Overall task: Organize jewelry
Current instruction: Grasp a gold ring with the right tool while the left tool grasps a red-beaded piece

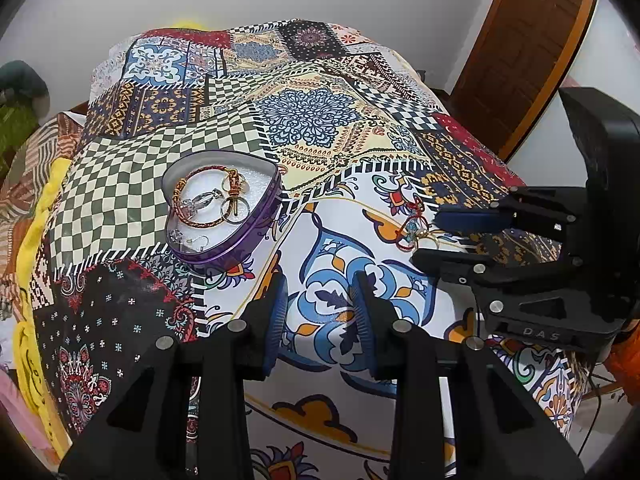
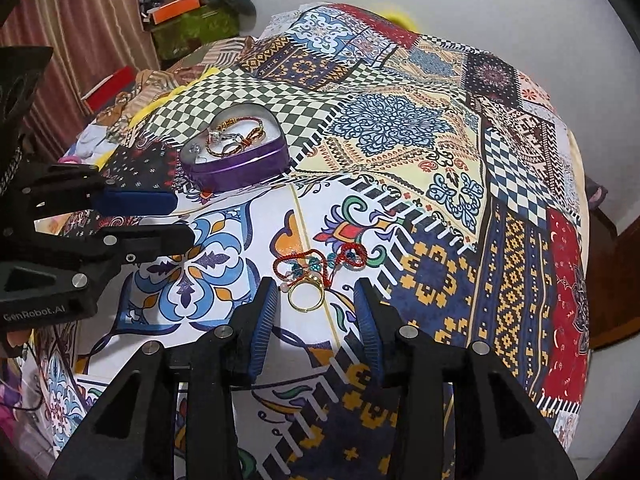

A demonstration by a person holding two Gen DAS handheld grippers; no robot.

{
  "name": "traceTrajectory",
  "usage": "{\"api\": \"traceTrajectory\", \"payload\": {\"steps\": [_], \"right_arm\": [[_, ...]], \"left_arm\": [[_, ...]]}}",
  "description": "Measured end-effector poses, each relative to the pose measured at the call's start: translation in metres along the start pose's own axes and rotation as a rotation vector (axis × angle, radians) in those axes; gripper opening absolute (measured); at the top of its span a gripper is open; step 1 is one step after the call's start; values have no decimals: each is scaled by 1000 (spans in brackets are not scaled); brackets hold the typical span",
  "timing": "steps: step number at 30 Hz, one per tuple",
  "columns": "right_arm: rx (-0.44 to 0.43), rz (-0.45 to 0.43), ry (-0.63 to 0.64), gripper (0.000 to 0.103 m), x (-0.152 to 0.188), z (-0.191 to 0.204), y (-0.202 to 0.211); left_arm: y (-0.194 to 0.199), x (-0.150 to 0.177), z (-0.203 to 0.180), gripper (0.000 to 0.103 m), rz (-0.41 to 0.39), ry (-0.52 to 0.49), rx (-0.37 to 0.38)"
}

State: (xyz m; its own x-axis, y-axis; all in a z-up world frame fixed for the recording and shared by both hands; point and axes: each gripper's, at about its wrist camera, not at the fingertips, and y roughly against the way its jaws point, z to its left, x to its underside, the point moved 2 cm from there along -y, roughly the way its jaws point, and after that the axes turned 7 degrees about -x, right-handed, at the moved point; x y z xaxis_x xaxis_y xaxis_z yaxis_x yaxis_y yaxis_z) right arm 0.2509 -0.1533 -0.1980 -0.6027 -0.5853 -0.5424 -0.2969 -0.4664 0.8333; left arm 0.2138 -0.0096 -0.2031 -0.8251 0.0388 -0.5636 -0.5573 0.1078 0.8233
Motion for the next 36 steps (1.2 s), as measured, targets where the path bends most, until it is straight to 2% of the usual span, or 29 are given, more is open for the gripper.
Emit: {"api": "traceTrajectory", "payload": {"steps": [1,3,6,16,19,20,22,23,24,29,31,32,33,36], "right_arm": [[-7,-1,-4,28,0,0,0],[-16,2,-2,8,2,-2,0],[-12,1,13,7,4,1,5],[12,-34,-30,6,18,-14,24],[-23,-42,-52,6,20,-17,27],[-39,-40,-68,9,19,-18,27],[-78,-28,-85,24,16,-17,24],[-91,-29,-91,34,13,-16,23],[-88,-38,-90,36,10,-14,22],[-68,-17,-41,36,-2,0,5],[-45,-7,-26,30,-3,2,-2],[-34,-5,-17,22,-4,4,-4],[-36,-4,-15,19,-4,3,-4],[-44,-11,-22,18,-2,2,0]], "left_arm": [[0,-1,-1,32,0,1,5],[0,-3,-4,32,-1,0,15],[0,-7,-14,32,-4,-18,38],[-14,-22,-44,32,11,-78,60],[-14,-21,-42,32,5,-69,48],[-13,-19,-39,32,-1,-62,44],[-11,-16,-32,32,1,-44,42],[-11,-14,-29,32,3,-37,39],[-10,-13,-26,32,5,-31,36],[-5,-5,-11,32,10,-16,16],[-3,-3,-6,32,9,-9,12],[-3,-3,-4,32,8,-5,12],[-2,-2,-3,32,7,-2,14],[-1,-4,-2,32,5,1,24]]}}
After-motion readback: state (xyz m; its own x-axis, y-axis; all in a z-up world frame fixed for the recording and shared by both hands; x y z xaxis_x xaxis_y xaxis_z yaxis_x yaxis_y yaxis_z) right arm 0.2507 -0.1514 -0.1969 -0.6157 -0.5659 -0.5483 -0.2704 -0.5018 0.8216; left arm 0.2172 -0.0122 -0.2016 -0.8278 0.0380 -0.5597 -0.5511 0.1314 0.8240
